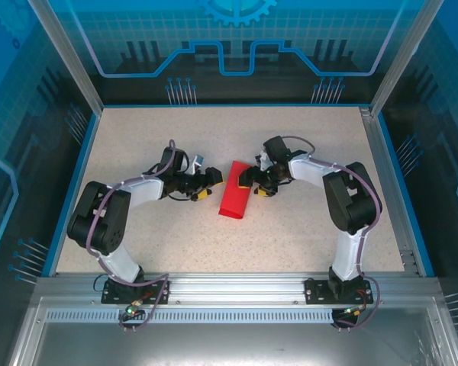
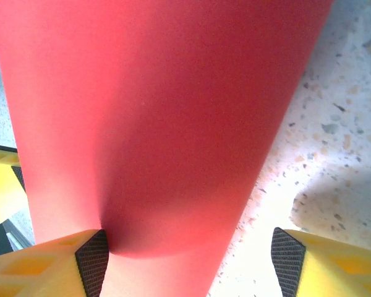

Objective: Fold a paper plane with a square sheet of paper (pick it up from the middle)
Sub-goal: Fold the square sheet of paper in half at the center of the table, then hold the square sheet of paper at the center of the table.

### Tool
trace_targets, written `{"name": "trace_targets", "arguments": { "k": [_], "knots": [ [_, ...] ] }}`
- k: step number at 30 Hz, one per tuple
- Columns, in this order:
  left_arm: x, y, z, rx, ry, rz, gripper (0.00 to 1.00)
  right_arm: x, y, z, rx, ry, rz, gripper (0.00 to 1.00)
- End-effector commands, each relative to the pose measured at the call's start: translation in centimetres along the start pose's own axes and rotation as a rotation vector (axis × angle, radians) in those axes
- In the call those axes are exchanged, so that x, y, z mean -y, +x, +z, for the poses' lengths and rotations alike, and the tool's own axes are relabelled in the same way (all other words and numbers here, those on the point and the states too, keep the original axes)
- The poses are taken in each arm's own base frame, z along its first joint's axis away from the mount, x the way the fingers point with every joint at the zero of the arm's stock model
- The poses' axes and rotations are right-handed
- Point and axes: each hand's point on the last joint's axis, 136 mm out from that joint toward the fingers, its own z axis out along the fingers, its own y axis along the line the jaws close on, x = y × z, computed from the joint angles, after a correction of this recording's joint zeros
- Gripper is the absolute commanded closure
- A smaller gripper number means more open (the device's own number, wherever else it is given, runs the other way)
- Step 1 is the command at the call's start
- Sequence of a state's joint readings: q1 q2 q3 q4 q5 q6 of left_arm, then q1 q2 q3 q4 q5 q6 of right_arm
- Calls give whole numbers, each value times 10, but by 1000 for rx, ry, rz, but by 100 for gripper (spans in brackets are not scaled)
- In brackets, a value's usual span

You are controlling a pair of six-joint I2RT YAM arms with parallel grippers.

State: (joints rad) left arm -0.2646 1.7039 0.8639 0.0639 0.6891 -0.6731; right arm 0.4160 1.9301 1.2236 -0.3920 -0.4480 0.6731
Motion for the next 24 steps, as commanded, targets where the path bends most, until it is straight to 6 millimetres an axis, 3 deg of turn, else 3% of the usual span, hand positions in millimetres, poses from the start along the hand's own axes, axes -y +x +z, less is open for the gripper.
{"name": "trace_targets", "arguments": {
  "k": [1,18,24],
  "knots": [
    [15,7,9,-73,54,46,15,6,2,-4,16,11,34,26],
    [12,13,33,-184,87,38,42,10,3,2,51,-29,99,27],
    [9,15,42,-214,80,34,48,10,3,5,52,-44,113,27]
  ]
}}
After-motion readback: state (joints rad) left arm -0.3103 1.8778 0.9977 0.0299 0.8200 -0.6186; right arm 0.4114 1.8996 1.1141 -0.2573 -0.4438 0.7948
